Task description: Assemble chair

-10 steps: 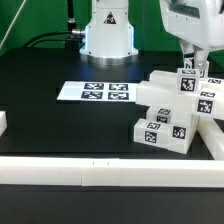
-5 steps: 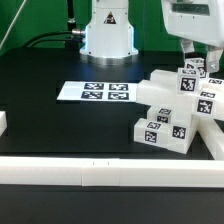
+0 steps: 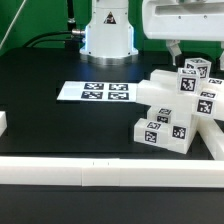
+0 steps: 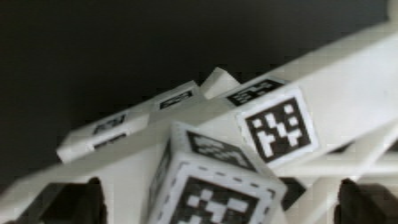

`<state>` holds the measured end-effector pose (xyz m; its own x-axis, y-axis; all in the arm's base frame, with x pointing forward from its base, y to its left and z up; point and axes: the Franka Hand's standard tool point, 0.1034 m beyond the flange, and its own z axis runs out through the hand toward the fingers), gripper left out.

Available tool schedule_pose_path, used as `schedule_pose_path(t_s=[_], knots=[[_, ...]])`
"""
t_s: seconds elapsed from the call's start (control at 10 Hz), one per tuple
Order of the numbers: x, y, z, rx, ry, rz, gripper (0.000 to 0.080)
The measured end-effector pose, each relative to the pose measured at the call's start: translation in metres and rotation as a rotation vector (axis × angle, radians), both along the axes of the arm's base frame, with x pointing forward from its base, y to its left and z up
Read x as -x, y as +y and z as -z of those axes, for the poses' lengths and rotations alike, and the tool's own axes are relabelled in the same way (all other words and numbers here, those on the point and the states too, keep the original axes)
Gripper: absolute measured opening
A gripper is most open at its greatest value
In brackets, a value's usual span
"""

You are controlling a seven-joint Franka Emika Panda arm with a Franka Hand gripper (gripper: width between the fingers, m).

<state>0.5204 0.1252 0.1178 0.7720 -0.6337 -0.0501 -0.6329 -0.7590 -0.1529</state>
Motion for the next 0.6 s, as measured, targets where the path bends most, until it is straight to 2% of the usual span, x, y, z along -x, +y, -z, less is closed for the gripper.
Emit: schedule_pose_path(t_s=[0.4, 0.5, 0.6], knots=[[0.0002, 0.0008, 0.0007, 0.024, -0.046, -0.310, 0.0649], [0.0006, 0.0006, 0.0011, 0.043, -0.054, -0.415, 0.0649], [0.0008, 0.0002, 0.0015, 0.082, -0.061, -0.564, 0.0649]])
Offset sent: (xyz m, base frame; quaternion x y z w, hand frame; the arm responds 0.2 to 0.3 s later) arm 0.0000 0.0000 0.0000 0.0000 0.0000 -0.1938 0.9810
